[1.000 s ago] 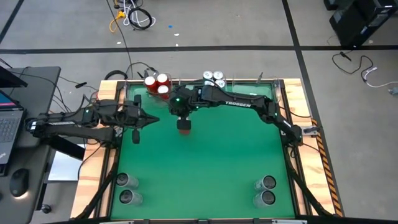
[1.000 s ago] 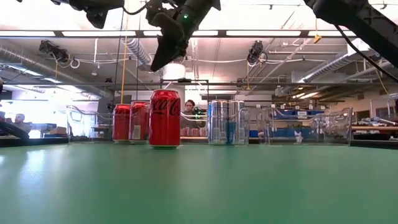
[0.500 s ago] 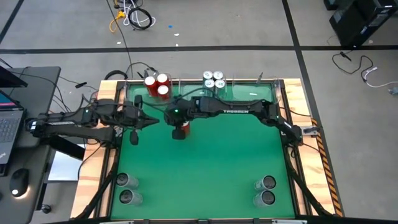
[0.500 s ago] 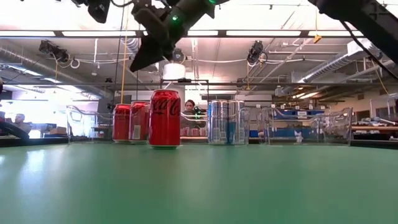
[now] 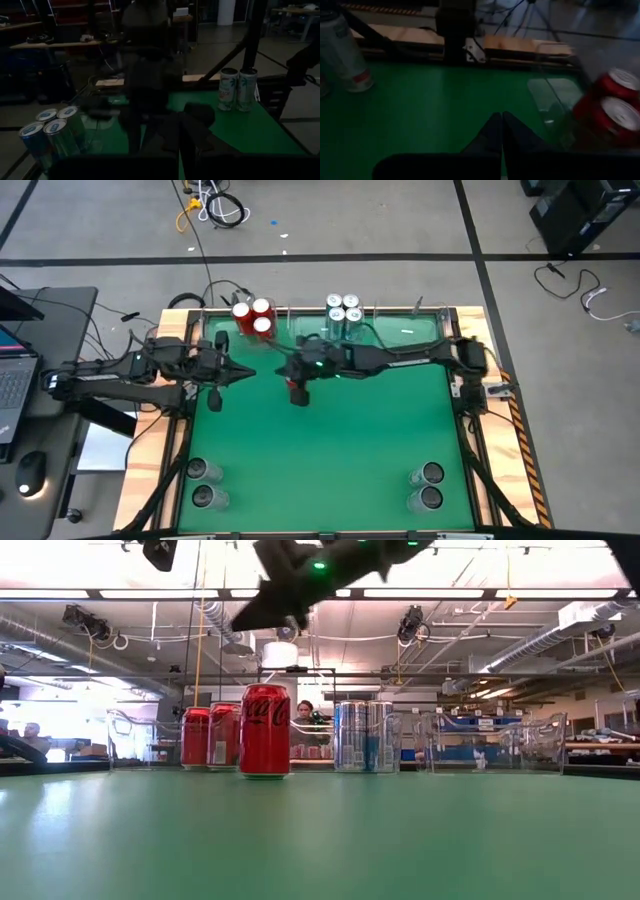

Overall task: Sort soda cans
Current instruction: Put the red soda can into the transparent left bin

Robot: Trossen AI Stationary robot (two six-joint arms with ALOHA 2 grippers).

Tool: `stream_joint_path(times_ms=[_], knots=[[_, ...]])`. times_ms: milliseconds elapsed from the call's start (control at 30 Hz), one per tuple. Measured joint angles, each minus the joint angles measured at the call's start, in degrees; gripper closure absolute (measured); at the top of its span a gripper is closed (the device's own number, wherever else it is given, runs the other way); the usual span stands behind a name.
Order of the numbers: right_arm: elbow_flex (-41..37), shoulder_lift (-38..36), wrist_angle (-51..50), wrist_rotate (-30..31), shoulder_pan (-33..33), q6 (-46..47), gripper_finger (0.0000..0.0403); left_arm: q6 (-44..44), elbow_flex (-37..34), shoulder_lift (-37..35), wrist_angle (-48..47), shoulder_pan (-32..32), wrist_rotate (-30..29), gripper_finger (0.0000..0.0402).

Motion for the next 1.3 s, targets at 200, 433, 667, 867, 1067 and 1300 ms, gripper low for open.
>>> stream_joint_path(times_ms=[200, 433, 667, 867, 1067, 1300], knots=[[-18.8, -13.2, 11.4, 8.4, 1.6, 1.6, 0.0403, 1.0, 1.0, 4.9, -1.1, 0.0, 0.0, 0.0399], [-32.8, -25.1, 15.7, 14.8, 4.0, 4.9, 0.0403, 1.8, 12.2, 16.4, -9.9, 0.2, -0.5, 0.0397], [-38.5, -29.1, 17.4, 15.4, 5.1, 6.3, 0.0403, -0.5, 27.8, 30.3, -31.0, 2.5, -2.7, 0.0397], [-38.9, -28.6, 17.7, 16.0, 5.4, 6.3, 0.0403, -1.8, 38.7, 42.5, -46.2, 3.6, -2.6, 0.0395], [-38.9, -28.0, 18.2, 16.0, 5.4, 6.2, 0.0403, -1.1, 45.6, 51.1, -51.8, 5.1, -2.4, 0.0351], [-38.9, -27.8, 17.7, 16.0, 5.7, 5.9, 0.0403, -1.1, 47.9, 56.0, -51.2, 8.0, -1.0, 0.0247]])
